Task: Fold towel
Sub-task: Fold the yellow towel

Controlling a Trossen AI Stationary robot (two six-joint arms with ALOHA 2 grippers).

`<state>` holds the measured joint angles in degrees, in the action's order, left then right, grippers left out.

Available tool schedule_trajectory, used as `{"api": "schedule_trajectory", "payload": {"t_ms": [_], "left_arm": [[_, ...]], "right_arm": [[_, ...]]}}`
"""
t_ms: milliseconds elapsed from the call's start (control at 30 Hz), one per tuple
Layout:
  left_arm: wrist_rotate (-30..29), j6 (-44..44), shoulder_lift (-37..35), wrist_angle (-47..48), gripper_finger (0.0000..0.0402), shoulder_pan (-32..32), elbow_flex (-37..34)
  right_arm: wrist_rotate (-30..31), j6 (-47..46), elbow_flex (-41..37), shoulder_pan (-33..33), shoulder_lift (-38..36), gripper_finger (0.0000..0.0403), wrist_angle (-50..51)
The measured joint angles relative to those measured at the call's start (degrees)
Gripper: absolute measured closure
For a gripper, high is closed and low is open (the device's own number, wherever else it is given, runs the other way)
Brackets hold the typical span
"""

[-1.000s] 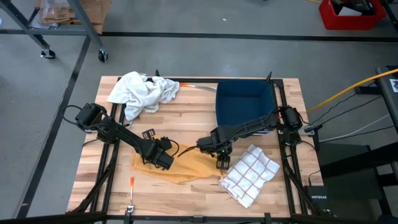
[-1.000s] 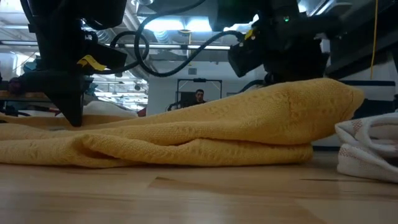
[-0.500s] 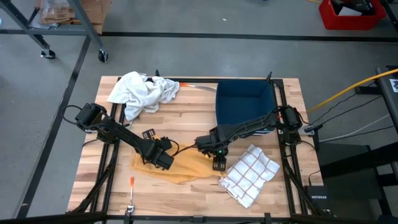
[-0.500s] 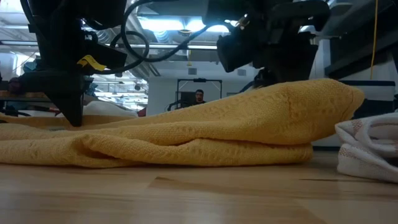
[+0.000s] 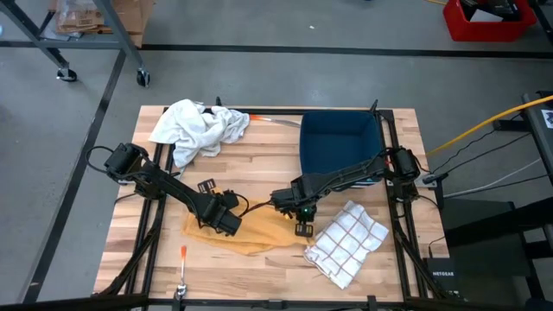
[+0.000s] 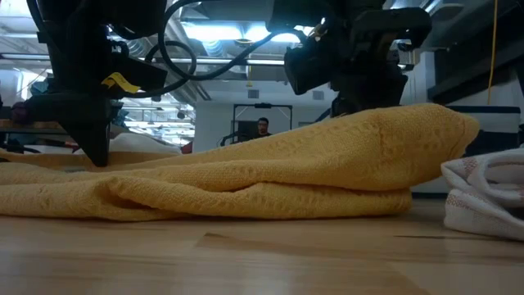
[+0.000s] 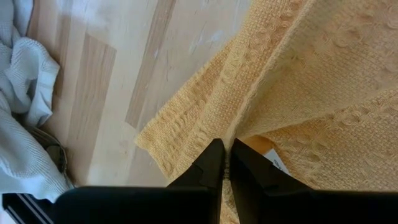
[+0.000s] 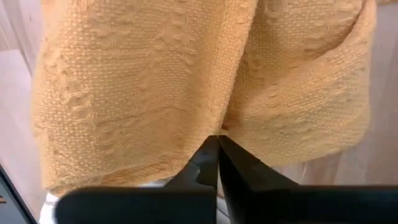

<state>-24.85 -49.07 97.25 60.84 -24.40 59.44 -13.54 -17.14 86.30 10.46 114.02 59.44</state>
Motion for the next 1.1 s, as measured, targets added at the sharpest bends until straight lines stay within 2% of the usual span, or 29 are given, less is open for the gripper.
{"api": "schedule_trajectory", "payload": {"t_ms": [367,733,933,1100], "left_arm": [[-0.01,-0.01,0.0,0.0,0.0384,0.02,0.0],[-0.01,-0.01,0.0,-0.1,0.0384,0.0,-0.02],[-0.02,-0.01,0.0,-0.29,0.0384,0.01,-0.02],[-0.01,-0.01,0.0,-0.42,0.0384,0.02,-0.02]], "right_arm": [[0.0,0.6,0.0,0.0,0.0,0.0339,0.0],[-0.02,0.94,0.02,0.0,0.29,0.0254,-1.93],[-2.86,1.18,0.04,0.0,3.6,0.0263,-3.73],[-2.63,2.68,0.02,0.0,4.35,0.0303,-2.53]]}}
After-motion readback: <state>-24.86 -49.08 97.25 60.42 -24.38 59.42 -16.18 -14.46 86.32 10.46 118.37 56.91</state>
